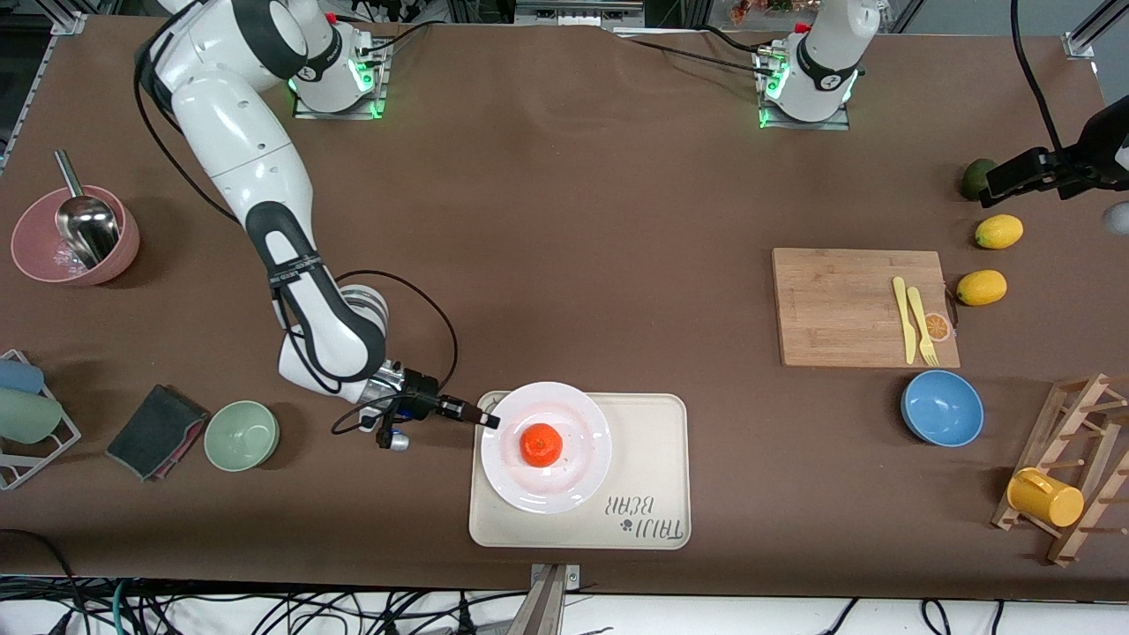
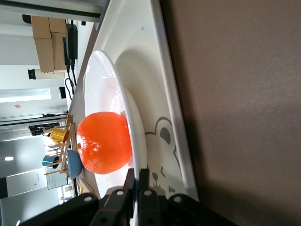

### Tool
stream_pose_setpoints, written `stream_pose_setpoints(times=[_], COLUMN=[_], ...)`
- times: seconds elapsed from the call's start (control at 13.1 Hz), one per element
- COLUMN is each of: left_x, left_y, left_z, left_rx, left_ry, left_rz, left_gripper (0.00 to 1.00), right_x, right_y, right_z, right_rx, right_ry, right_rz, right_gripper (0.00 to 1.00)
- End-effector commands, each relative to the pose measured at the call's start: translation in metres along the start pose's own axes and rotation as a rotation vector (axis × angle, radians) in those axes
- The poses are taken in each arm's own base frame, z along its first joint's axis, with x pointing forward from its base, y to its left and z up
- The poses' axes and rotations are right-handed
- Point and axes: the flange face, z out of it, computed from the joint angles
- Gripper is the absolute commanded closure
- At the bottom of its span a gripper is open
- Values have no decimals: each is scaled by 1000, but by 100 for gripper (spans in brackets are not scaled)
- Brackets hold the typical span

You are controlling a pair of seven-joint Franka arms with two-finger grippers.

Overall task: Place orange and plate with both arms
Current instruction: 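Slide the plate with the right gripper onto the bear placemat, then open the right gripper and pull it back from the plate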

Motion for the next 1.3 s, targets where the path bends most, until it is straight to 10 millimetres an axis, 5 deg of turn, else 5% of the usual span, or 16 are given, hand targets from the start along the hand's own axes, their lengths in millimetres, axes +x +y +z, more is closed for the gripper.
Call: stream_pose_setpoints(times=[0.0,0.15,0.23,0.31,0.76,1.22], left_x=[-2,-3,-2,-2,-3,-2], left_y=[-1,1,0,2,2,1], left_z=[0,-1,0,0,-1,-1], left_rx=[-28,-28,-28,-27,-27,-28], left_ry=[9,11,9,9,9,9], left_rz=[6,9,8,11,11,8], left_gripper=[0,0,0,0,0,0], right_x=[-1,0,0,2,22,44], right_y=[-4,-5,-5,-6,-42,-63], right_z=[13,12,12,9,-27,-136], right_rx=[2,5,4,6,-4,-168], right_ry=[19,21,20,24,-1,-299], right_rz=[9,13,10,9,-112,-279], right_gripper=[100,100,33,0,0,0])
